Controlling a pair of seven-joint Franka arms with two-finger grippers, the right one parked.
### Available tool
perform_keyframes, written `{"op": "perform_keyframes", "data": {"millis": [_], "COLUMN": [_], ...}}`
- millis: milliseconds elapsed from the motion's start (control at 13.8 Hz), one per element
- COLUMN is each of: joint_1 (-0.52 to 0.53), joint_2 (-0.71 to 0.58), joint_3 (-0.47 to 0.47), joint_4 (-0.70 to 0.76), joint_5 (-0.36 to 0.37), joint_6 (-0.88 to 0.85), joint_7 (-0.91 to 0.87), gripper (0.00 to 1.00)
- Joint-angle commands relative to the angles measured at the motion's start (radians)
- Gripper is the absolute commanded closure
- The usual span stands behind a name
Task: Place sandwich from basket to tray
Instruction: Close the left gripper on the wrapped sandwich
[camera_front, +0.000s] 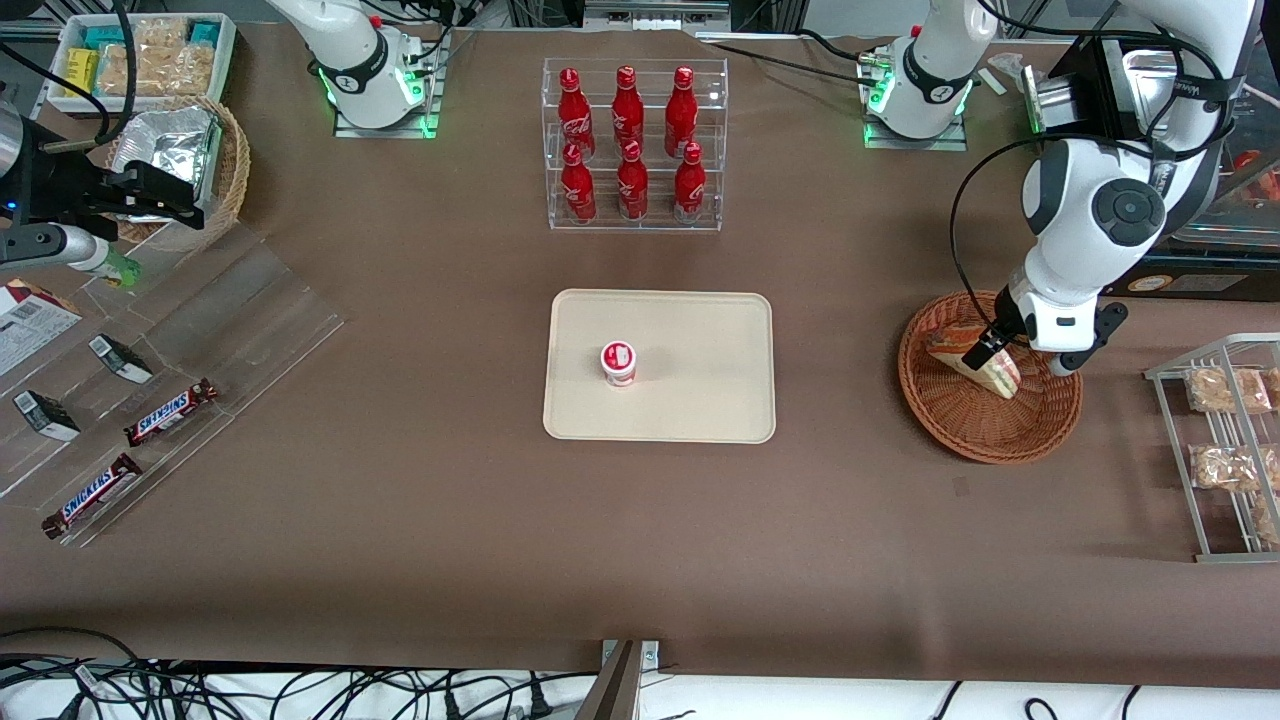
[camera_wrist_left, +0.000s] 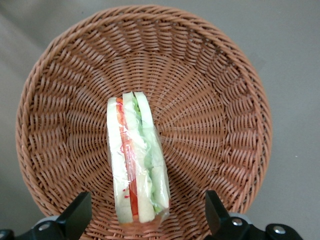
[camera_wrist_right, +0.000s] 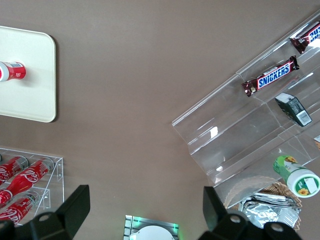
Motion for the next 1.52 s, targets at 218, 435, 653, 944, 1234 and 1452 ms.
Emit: {"op": "perform_keyframes", "data": {"millis": [218,435,653,944,1234,1452], "joint_1": [0.012,0.045,0.058,0.042,0.024,0.024], "joint_2": [0.057,0.083,0.107,0.129,0.138,0.126], "joint_3": [-0.003,-0.006,-0.007,-0.009,-0.010,-0.012], "joint_4": [-0.014,-0.014,-0.014,-0.011,-0.011,-0.011], "joint_5": [0.034,0.129,0.134,0.136,0.137,0.137], "joint_6": [0.078,0.095,0.134,0.143,0.141,0.132], "joint_7": [-0.042,-0.046,-0.063,-0.153,-0.166,-0.166], "gripper": [0.00,0.00,0.00,0.00,0.34,1.00]}}
